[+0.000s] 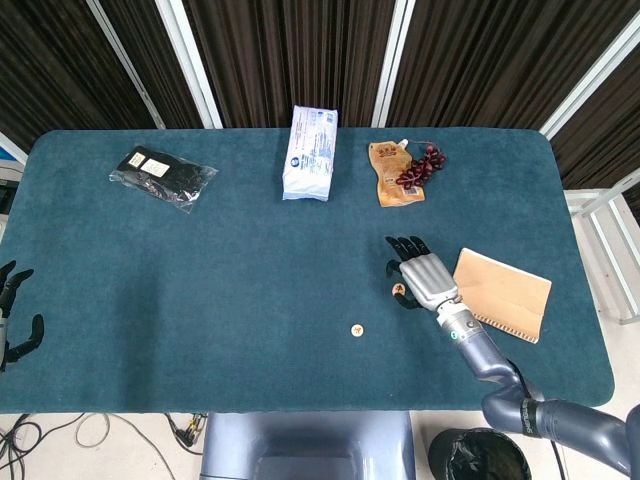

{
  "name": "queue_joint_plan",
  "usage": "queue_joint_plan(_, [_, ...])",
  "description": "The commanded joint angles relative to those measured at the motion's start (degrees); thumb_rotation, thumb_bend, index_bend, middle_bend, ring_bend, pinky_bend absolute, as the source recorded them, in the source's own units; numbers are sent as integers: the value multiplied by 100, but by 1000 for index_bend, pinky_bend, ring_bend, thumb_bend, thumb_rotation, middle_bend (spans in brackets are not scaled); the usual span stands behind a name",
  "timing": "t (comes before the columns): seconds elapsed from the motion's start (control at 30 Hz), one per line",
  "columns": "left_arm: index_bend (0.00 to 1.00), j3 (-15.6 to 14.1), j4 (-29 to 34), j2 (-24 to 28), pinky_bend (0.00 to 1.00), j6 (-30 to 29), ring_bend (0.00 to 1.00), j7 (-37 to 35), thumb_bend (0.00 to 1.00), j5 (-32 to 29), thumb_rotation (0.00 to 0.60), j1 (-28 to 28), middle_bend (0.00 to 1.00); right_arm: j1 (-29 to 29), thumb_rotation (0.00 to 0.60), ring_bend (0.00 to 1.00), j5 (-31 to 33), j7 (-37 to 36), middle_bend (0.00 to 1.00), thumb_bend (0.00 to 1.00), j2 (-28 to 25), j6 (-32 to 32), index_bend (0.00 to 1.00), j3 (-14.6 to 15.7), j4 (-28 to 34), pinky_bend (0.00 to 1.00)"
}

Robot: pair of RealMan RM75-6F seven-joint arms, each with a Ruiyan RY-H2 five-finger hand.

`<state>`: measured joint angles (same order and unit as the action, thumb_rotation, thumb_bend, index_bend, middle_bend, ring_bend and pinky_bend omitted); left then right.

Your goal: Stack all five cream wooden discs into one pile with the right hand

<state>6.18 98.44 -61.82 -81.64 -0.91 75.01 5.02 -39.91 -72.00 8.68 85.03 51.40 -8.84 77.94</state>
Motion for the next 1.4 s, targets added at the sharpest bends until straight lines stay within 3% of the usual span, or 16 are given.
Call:
queue_joint_plan(0.03, [158, -1, 3, 3, 0, -2, 0, -6, 483, 4, 600, -2, 0, 18, 600, 0, -92, 130, 0, 393, -221, 78, 407, 30, 443, 0])
queue_joint_plan(0.17, [158, -2, 14, 8, 0, 3, 0, -34, 483, 7, 600, -3, 0, 93, 600, 0, -202, 241, 0, 368, -314, 226, 384, 120, 933, 0])
queue_joint_plan(0.37, [158, -7, 24, 19, 0, 8, 0, -41, 483, 17, 600, -2, 0, 204, 600, 0, -495, 410, 0, 369, -26, 552, 371, 296, 1054, 0])
queue_joint_plan(0.93, [158, -10, 15, 26, 0, 22, 0, -44, 483, 14, 600, 3, 0, 228, 600, 0, -1023, 451, 0, 368, 801, 748, 370, 558, 390, 0])
queue_joint_plan(1.4, [158, 3, -7, 12, 0, -17, 0, -41, 482, 31, 600, 1, 0, 237, 600, 0, -930, 467, 0, 368, 917, 537, 375, 616, 116, 0])
